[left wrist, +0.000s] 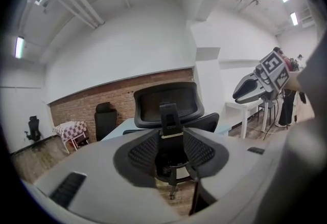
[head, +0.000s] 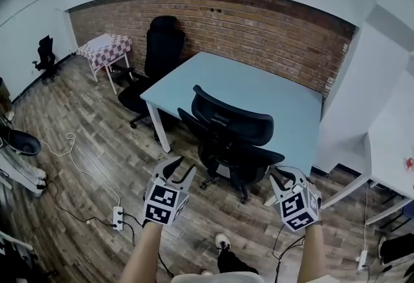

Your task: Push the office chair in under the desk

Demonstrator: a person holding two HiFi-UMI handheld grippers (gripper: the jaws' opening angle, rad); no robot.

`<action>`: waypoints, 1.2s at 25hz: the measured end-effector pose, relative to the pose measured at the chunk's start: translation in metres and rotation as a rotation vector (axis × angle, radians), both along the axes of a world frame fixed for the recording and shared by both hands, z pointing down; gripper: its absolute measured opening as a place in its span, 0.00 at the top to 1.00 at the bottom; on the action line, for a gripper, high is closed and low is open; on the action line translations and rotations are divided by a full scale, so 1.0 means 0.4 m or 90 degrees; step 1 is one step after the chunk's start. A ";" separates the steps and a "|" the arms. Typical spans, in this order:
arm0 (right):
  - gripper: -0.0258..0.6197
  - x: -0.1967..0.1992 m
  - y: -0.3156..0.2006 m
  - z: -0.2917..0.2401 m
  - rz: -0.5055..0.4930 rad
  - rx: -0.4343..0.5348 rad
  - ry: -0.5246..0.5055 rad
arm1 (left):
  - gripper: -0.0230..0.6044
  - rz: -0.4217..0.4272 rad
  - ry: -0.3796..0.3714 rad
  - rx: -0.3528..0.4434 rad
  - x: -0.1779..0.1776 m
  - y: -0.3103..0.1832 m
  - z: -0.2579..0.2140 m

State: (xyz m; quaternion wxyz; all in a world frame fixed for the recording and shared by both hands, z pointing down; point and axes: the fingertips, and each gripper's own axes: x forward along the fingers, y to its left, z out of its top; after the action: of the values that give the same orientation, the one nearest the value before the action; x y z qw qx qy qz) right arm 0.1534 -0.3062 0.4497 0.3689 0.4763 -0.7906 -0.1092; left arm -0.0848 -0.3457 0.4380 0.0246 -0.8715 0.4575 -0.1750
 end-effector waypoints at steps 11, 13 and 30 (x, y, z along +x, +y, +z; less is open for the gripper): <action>0.87 -0.131 0.177 -0.141 -0.047 0.048 -0.119 | 0.84 0.029 -0.001 0.063 -0.019 0.220 -0.118; 0.88 -0.152 0.208 -0.158 -0.054 0.051 -0.134 | 0.87 0.027 0.002 0.074 -0.027 0.255 -0.137; 0.93 -0.223 0.354 -0.248 -0.074 0.083 -0.179 | 0.95 0.016 0.017 0.127 -0.073 0.426 -0.242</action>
State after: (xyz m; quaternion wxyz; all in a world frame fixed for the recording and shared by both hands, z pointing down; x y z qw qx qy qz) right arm 0.0642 -0.1647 0.3504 0.2161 0.4635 -0.8518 -0.1136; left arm -0.1141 -0.1753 0.3410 0.1069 -0.8727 0.4619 -0.1165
